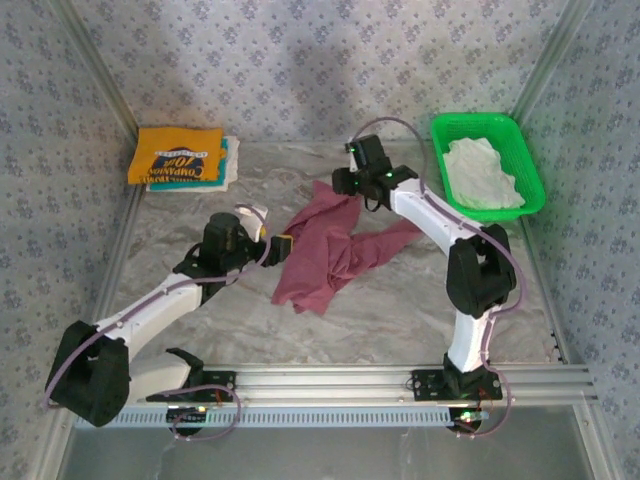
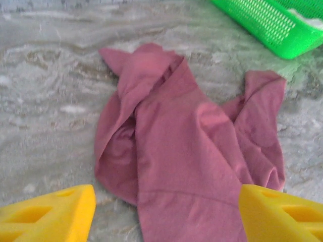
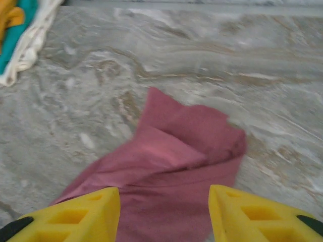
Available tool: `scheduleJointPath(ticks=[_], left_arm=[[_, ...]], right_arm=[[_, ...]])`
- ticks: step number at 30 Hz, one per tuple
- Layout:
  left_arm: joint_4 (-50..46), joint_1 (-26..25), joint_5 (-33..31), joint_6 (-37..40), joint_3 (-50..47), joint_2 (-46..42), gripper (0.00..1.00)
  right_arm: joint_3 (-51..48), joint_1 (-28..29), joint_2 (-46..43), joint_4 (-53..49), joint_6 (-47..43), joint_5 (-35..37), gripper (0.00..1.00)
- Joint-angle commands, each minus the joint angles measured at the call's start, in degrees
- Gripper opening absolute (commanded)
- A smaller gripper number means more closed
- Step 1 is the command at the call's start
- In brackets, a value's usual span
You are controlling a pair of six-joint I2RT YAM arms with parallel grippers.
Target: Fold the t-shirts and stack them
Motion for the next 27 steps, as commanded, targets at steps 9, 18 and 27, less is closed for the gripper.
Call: scheduleJointPath(ticks=[9, 18, 27], left_arm=[[-16.3, -10.2, -3.4, -19.3, -4.1, -0.1, 0.78], [-18.9, -11.8, -9.3, -22.2, -9.0, 0.5, 0.67], [-13.3, -8.2, -11.6, -20.2, -7.8, 8.3, 0.09]], right_arm=[[-17.3, -7.6, -13.3, 0.5, 4.9, -4.8, 0.6], [-28.0, -14.0, -16.2, 1.4, 9.4, -3.9, 0.62], [-26.5, -18.1, -10.5, -2.2, 10.6, -4.6, 0.64]])
